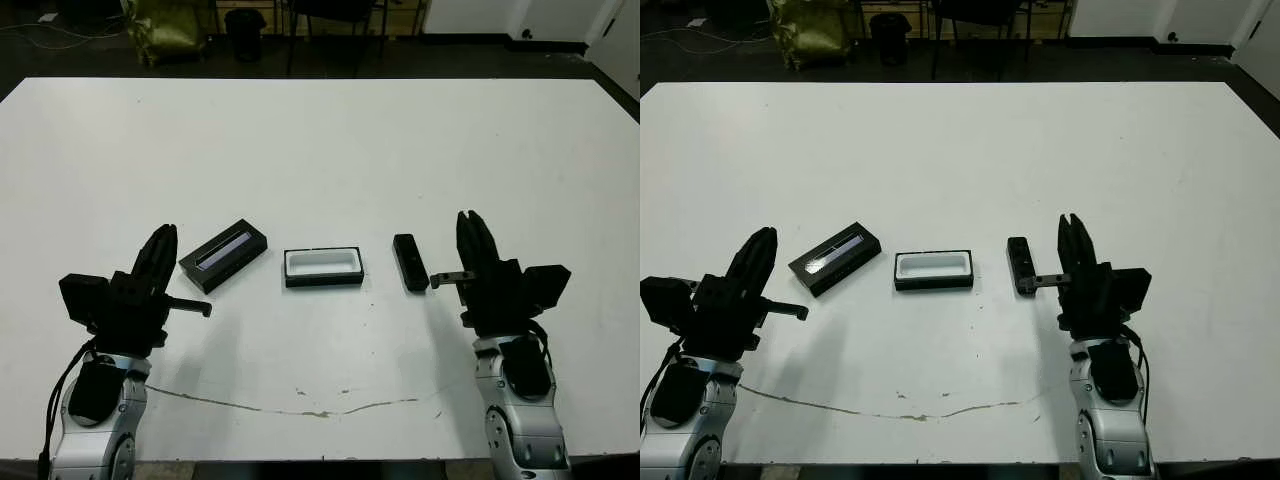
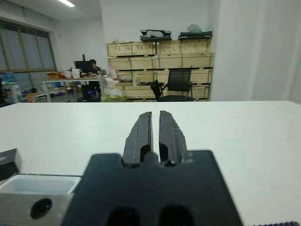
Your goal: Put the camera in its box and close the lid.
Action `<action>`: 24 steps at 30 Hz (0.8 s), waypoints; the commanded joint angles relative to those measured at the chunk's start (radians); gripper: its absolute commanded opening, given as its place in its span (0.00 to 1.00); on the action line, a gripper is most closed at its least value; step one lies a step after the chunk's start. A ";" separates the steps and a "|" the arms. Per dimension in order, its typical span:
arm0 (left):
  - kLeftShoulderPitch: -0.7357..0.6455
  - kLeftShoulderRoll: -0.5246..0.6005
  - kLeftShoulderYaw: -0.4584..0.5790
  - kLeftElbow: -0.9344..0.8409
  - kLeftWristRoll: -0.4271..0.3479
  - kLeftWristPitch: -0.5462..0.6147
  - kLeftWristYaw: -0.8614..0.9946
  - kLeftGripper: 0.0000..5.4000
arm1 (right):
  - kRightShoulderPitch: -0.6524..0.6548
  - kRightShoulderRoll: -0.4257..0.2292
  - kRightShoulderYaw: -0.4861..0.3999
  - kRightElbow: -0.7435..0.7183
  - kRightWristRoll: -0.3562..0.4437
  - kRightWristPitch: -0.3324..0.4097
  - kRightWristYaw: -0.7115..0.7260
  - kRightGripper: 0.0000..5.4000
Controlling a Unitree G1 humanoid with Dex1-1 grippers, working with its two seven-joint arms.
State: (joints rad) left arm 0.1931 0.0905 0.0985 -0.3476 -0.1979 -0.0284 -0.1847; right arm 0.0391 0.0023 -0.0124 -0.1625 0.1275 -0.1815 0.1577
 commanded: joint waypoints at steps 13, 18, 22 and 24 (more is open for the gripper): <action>0.015 -0.007 -0.004 -0.007 -0.008 0.029 0.009 0.01 | 0.033 0.007 0.022 0.039 0.016 -0.015 0.012 0.00; 0.016 -0.007 -0.007 -0.001 0.001 0.018 0.009 0.01 | 0.047 0.015 0.026 0.007 0.010 0.011 -0.009 0.00; 0.016 -0.007 -0.011 0.000 0.010 0.015 0.012 0.01 | 0.055 0.014 0.034 -0.005 -0.001 0.027 -0.021 0.00; 0.017 -0.008 -0.010 -0.002 0.003 0.020 0.011 0.01 | 0.055 0.011 0.036 0.005 -0.002 0.024 -0.020 0.00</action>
State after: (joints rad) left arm 0.1990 0.0794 0.0883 -0.3550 -0.1949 -0.0204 -0.1769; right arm 0.0848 0.0180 0.0230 -0.1676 0.1310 -0.1785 0.1428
